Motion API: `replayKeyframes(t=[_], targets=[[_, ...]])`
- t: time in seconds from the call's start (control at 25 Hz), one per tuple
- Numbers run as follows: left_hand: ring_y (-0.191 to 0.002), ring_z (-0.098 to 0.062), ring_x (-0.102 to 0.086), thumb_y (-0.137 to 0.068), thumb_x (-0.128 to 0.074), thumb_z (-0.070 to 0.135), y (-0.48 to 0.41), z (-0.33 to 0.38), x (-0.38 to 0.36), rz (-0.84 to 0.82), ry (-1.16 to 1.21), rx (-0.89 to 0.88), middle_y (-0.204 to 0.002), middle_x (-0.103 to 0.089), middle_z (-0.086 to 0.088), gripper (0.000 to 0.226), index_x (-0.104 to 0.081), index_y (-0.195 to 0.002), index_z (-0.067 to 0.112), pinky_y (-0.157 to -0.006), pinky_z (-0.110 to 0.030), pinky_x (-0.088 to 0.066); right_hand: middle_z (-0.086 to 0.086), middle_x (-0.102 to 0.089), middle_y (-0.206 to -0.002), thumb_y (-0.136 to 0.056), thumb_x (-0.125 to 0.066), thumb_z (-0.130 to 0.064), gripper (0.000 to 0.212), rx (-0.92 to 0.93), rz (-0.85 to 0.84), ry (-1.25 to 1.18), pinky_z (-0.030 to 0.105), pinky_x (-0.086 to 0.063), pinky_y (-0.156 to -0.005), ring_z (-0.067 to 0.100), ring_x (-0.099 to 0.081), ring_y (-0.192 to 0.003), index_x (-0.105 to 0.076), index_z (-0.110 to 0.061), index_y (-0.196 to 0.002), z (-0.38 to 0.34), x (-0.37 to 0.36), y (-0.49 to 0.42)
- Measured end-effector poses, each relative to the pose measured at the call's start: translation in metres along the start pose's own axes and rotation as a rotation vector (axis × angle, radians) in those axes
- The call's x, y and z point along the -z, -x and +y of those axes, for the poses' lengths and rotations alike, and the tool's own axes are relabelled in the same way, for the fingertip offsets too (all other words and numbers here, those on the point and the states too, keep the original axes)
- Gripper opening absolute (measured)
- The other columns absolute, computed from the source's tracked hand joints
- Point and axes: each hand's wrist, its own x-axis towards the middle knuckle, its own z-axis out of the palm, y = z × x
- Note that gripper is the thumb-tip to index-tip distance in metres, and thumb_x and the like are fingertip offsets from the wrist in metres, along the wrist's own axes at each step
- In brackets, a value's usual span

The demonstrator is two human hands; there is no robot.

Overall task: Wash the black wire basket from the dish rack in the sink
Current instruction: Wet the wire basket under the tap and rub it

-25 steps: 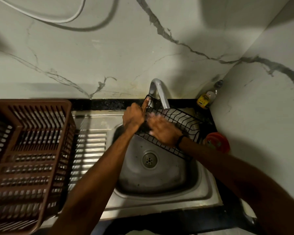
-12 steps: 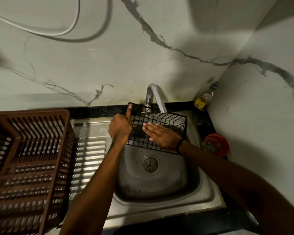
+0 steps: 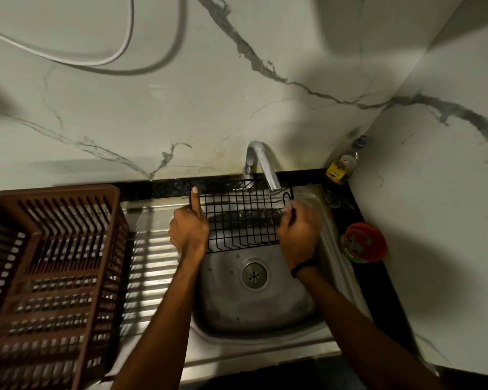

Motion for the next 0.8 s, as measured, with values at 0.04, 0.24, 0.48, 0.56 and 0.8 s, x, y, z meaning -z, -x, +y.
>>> replayKeyframes(t=[0.04,0.24,0.48,0.56,0.8], targets=[[-0.072,-0.035,-0.063,-0.093,-0.02,0.082,0.004,-0.001,0.0,0.017,0.026,0.014,-0.076,-0.065,-0.015,0.082,-0.052,-0.062,0.013,-0.072,-0.043,-0.053,0.009,-0.058,-0.12,-0.094,-0.059,-0.036,0.039,-0.273,0.095,-0.07,0.035,-0.043,-0.095,0.024,-0.053,-0.113,-0.054,-0.012,-0.124,-0.001,0.001,0.01],[-0.065,-0.033,-0.064,-0.094,-0.018,0.078,0.036,-0.014,-0.005,-0.031,0.134,0.044,-0.065,-0.062,-0.013,0.086,-0.056,-0.06,0.008,-0.068,-0.04,-0.053,0.009,-0.06,-0.102,-0.101,-0.045,-0.02,0.014,-1.216,-0.274,-0.944,0.037,-0.057,-0.071,0.032,-0.066,-0.092,-0.055,-0.015,-0.108,-0.024,-0.001,0.027],[-0.128,-0.045,-0.048,-0.09,-0.053,0.072,0.017,-0.047,0.015,-0.266,-0.297,0.136,-0.141,-0.049,-0.029,0.085,-0.049,-0.137,0.001,-0.101,-0.049,-0.044,0.022,-0.069,-0.094,-0.094,-0.047,-0.007,0.016,-1.029,-0.435,-0.559,0.045,-0.061,-0.072,0.036,-0.069,-0.081,-0.056,-0.009,-0.081,0.007,0.009,0.011],[-0.137,-0.042,-0.044,-0.082,-0.071,0.066,0.005,-0.046,0.02,-0.435,-0.162,0.071,-0.15,-0.043,-0.024,0.098,-0.032,-0.153,0.012,-0.107,-0.049,-0.045,0.02,-0.071,-0.09,-0.093,-0.049,-0.009,0.021,-0.917,-0.5,-0.396,0.046,-0.061,-0.072,0.032,-0.069,-0.078,-0.057,-0.009,-0.073,0.017,0.012,-0.005],[-0.104,-0.016,-0.063,-0.1,-0.056,0.047,0.028,0.0,-0.01,-0.833,0.125,-0.157,-0.112,-0.069,0.001,0.038,-0.067,-0.127,0.022,-0.1,-0.035,-0.051,0.015,-0.069,-0.089,-0.096,-0.05,-0.009,0.018,-0.731,-0.761,-0.347,0.055,-0.059,-0.074,0.032,-0.072,-0.081,-0.061,-0.017,-0.085,0.007,0.022,-0.043]])
